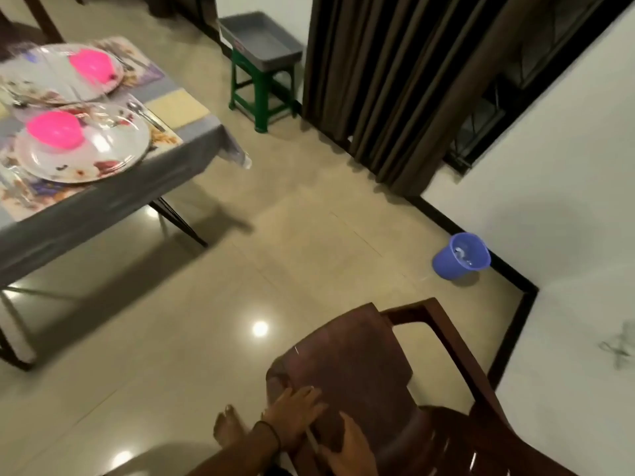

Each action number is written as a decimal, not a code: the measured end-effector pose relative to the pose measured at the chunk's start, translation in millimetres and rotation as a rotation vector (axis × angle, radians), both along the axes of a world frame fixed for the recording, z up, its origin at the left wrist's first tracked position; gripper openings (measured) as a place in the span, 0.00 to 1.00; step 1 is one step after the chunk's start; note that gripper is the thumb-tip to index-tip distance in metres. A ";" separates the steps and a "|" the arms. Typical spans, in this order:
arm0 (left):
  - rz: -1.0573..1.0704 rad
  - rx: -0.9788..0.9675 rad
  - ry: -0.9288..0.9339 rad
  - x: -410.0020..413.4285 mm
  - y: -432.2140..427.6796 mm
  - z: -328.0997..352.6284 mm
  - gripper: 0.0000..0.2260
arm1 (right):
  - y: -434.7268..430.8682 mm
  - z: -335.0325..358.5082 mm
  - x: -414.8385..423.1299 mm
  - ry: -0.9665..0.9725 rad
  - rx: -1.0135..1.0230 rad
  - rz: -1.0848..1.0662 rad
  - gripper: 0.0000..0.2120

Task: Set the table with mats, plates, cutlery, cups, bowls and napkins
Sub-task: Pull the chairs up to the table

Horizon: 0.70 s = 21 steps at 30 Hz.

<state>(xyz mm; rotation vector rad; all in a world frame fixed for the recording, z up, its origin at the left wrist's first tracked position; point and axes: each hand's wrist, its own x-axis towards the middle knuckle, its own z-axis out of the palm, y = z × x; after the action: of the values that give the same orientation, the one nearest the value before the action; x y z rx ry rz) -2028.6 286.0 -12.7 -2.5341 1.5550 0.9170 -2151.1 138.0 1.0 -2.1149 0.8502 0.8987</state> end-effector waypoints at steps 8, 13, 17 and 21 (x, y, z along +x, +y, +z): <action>-0.137 0.175 0.145 -12.6 -30.6 -29.5 0.33 | 14.5 -34.8 -28.2 -0.118 0.043 -0.064 0.49; -0.253 0.140 0.089 -23.9 -39.0 -27.5 0.30 | 19.5 -49.8 -33.5 -0.035 0.075 -0.007 0.39; -0.388 0.217 -0.052 -33.1 -29.2 -21.9 0.22 | 23.7 -62.5 -48.3 0.045 0.108 -0.019 0.43; -0.439 0.209 -0.162 -38.9 -26.3 -15.7 0.15 | 30.6 -70.5 -58.7 0.116 0.122 0.044 0.36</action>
<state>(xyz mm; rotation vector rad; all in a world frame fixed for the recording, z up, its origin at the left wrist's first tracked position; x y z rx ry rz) -2067.5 259.7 -28.3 -1.9579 1.7541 0.7484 -2209.8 168.6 -69.5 -1.9982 0.7888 1.0781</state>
